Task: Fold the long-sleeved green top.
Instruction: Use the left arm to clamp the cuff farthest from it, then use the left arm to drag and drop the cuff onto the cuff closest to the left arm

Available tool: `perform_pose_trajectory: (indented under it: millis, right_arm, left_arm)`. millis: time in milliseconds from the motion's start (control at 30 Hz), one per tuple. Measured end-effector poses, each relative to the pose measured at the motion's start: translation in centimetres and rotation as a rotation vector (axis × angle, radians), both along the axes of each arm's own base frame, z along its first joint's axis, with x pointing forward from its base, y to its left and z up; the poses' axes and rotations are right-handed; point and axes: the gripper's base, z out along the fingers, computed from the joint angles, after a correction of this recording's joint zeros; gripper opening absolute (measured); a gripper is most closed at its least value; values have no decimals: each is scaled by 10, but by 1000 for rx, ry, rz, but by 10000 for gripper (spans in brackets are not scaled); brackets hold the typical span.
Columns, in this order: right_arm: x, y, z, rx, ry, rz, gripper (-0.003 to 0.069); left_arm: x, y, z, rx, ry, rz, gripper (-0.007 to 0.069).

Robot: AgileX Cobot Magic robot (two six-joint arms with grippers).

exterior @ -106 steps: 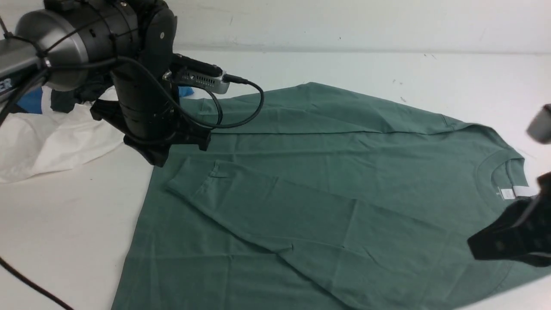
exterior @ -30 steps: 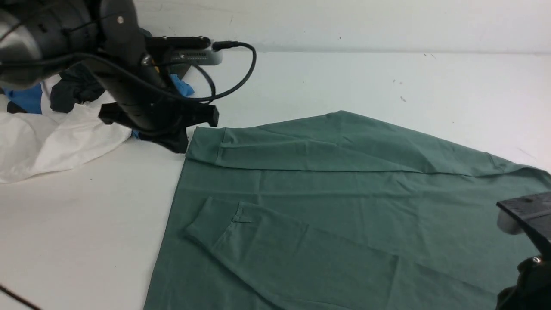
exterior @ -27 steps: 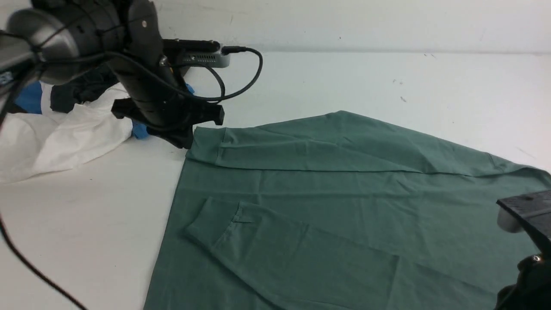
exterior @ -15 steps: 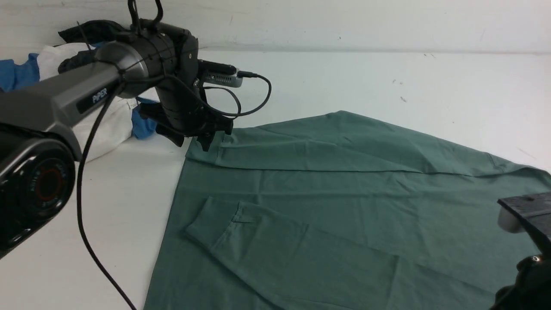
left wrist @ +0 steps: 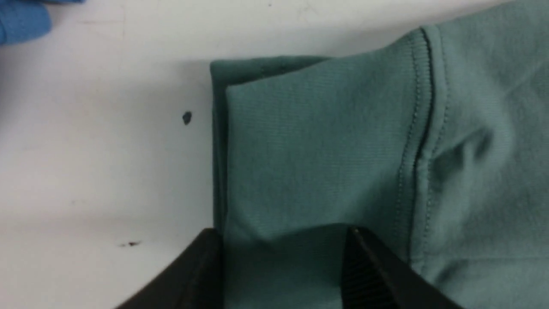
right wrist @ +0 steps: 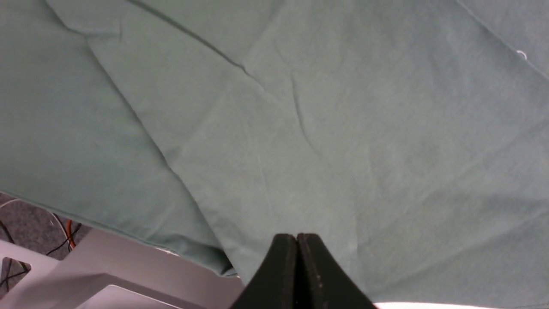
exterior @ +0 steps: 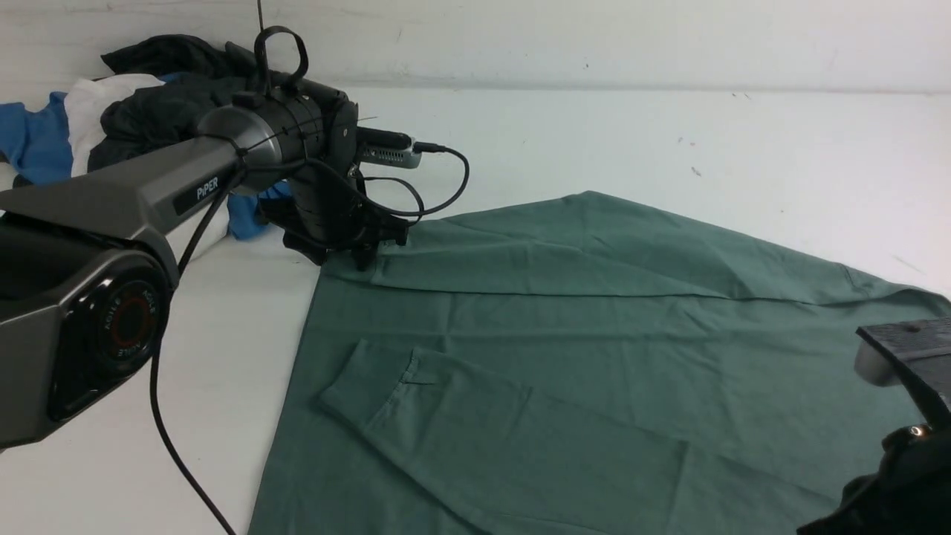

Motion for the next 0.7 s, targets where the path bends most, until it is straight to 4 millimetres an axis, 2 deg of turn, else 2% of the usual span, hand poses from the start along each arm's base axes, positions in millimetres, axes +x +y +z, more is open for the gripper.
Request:
perform_pose_trajectory:
  millis: [133, 167, 200, 233, 367, 500, 700]
  right_arm:
    - [1, 0, 0, 6, -13, -2, -9]
    - [1, 0, 0, 6, -13, -2, -9]
    - [1, 1, 0, 7, -15, -2, -9]
    - [1, 1, 0, 7, -15, -2, -9]
    - [1, 1, 0, 7, -16, -3, -9]
    - [2, 1, 1, 12, -26, -4, -9]
    - [8, -1, 1, -21, -69, -3, -9]
  left_arm:
    - [-1, 0, 0, 3, 10, 1, 169]
    - [-1, 0, 0, 5, 11, 1, 150]
    - [-2, 1, 0, 7, 17, 1, 78]
    - [-2, 1, 1, 9, 20, -2, 46]
    - [-4, 1, 13, 7, 7, -3, 27]
    - [-10, 3, 45, 1, -20, -1, 27]
    - [-24, 2, 76, -29, 29, -32, 27]
